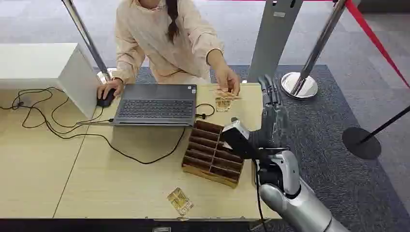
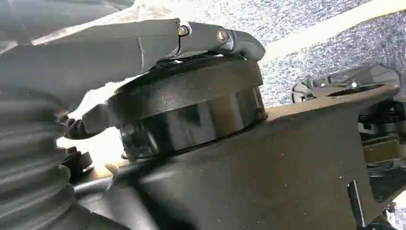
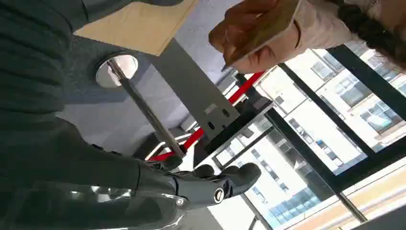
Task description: Pass the card to the sensor for recognition and then transmit it.
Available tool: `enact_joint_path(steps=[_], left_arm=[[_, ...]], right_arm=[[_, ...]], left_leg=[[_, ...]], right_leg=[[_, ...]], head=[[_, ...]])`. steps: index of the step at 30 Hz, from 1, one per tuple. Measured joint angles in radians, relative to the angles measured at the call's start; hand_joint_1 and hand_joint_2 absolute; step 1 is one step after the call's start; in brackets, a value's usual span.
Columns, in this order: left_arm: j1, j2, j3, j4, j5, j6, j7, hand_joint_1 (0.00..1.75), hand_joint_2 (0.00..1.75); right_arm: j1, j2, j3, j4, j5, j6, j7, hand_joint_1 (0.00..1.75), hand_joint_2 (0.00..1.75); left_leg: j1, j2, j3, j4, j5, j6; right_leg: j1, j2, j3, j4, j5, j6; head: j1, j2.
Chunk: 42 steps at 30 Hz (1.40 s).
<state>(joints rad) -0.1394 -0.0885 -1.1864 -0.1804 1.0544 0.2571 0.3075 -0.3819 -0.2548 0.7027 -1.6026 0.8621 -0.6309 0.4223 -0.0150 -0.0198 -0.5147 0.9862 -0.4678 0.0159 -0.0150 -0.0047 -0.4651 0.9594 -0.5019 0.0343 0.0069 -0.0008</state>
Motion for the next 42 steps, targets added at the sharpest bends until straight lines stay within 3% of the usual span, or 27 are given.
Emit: enact_joint_path(steps=[17,18,19,20,21,22,42], left_arm=[[-0.003,-0.006,-0.009,0.006,0.009,0.002,0.000,0.00,1.75],[-0.003,-0.006,-0.009,0.006,0.009,0.002,0.000,0.00,1.75],[-0.003,-0.007,-0.010,0.006,0.009,0.003,0.000,0.00,1.75],[-0.003,-0.007,-0.010,0.006,0.009,0.004,0.000,0.00,1.75],[-0.003,-0.007,-0.010,0.006,0.009,0.004,0.000,0.00,1.75],[-0.003,-0.007,-0.010,0.006,0.009,0.004,0.000,0.00,1.75],[-0.003,-0.007,-0.014,0.009,0.008,0.008,-0.003,0.00,1.75]], right_arm=[[-0.057,0.003,0.088,0.058,0.047,0.018,0.004,0.00,1.75],[-0.057,0.003,0.091,0.061,0.048,0.017,0.004,0.10,1.75],[-0.058,0.004,0.095,0.064,0.050,0.016,0.004,0.35,1.75],[-0.058,0.005,0.097,0.067,0.050,0.015,0.004,0.35,1.75],[-0.058,0.005,0.100,0.068,0.050,0.014,0.003,1.61,1.75],[-0.058,0.006,0.102,0.069,0.050,0.013,0.002,1.71,1.75],[-0.053,0.012,0.132,0.081,0.057,-0.001,-0.017,1.75,1.75]], left_leg=[[0.000,0.000,0.000,0.000,0.000,0.000],[0.000,0.000,0.000,0.000,0.000,0.000],[0.000,0.000,0.000,0.000,0.000,0.000],[0.000,0.000,0.000,0.000,0.000,0.000],[0.000,0.000,0.000,0.000,0.000,0.000],[0.000,0.000,0.000,0.000,0.000,0.000],[0.000,0.000,0.000,0.000,0.000,0.000]], right_leg=[[0.000,0.000,0.000,0.000,0.000,0.000],[0.000,0.000,0.000,0.000,0.000,0.000],[0.000,0.000,0.000,0.000,0.000,0.000],[0.000,0.000,0.000,0.000,0.000,0.000],[0.000,0.000,0.000,0.000,0.000,0.000],[0.000,0.000,0.000,0.000,0.000,0.000],[0.000,0.000,0.000,0.000,0.000,0.000]], head=[[0.000,0.000],[0.000,0.000],[0.000,0.000],[0.000,0.000],[0.000,0.000],[0.000,0.000],[0.000,0.000]])
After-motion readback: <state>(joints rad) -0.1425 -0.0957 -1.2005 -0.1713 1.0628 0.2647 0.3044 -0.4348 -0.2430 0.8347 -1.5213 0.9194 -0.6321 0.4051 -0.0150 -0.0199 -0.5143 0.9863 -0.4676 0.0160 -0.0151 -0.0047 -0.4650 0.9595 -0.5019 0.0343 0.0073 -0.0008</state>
